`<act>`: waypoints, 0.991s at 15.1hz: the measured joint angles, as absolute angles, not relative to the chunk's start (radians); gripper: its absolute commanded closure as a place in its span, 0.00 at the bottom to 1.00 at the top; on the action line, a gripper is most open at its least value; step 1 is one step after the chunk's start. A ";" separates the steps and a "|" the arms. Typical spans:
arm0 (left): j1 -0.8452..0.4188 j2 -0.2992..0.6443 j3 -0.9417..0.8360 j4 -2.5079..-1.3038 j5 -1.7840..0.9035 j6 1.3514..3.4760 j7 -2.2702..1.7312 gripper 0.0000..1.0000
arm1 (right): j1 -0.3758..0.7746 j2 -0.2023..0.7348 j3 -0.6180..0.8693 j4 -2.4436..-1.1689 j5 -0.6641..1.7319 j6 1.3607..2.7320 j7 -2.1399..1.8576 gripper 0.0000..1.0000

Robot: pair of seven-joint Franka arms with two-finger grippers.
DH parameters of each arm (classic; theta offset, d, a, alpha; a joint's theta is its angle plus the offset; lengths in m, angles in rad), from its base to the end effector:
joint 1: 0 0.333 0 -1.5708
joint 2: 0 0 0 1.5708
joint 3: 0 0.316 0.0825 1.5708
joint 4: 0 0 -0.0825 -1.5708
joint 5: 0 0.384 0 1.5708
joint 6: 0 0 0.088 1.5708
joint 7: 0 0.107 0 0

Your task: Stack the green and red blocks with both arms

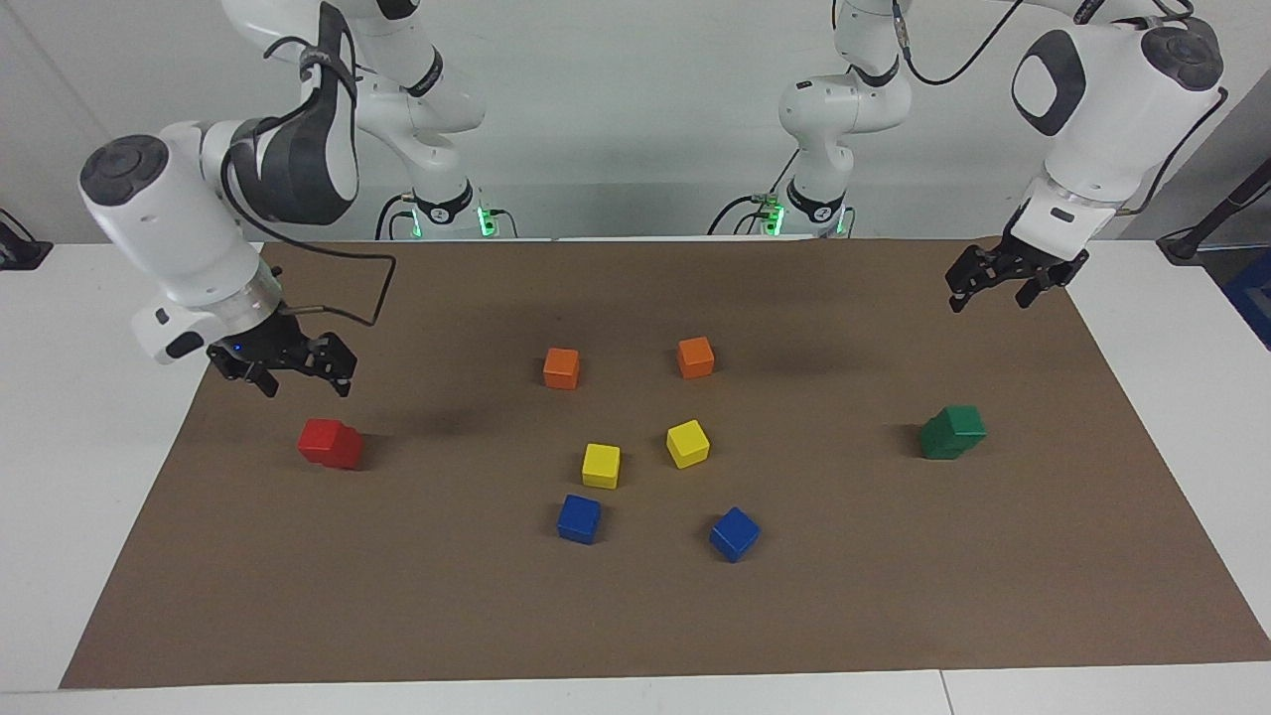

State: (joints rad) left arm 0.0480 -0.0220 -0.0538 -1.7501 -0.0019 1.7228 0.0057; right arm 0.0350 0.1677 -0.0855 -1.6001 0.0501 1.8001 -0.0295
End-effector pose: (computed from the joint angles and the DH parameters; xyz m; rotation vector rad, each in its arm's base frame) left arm 0.5551 -0.0037 0.5646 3.1408 -0.0176 -0.0084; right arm 0.6177 -0.0234 0.5328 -3.1074 0.0469 -0.0533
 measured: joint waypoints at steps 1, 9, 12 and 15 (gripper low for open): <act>0.048 -0.022 -0.054 -1.750 -0.002 1.723 0.004 0.00 | 0.040 0.134 -0.085 -1.598 0.049 1.766 -0.030 0.00; 0.045 -0.025 -0.058 -1.738 -0.002 1.712 0.002 0.00 | 0.041 -0.006 -0.085 -1.599 0.035 1.561 -0.031 0.00; 0.045 -0.026 -0.061 -1.705 -0.002 1.681 0.002 0.00 | 0.040 -0.006 -0.086 -1.602 0.003 1.542 -0.075 0.00; 0.044 -0.026 -0.065 -1.651 -0.002 1.633 0.002 0.00 | 0.039 -0.006 -0.087 -1.602 -0.003 1.516 -0.091 0.00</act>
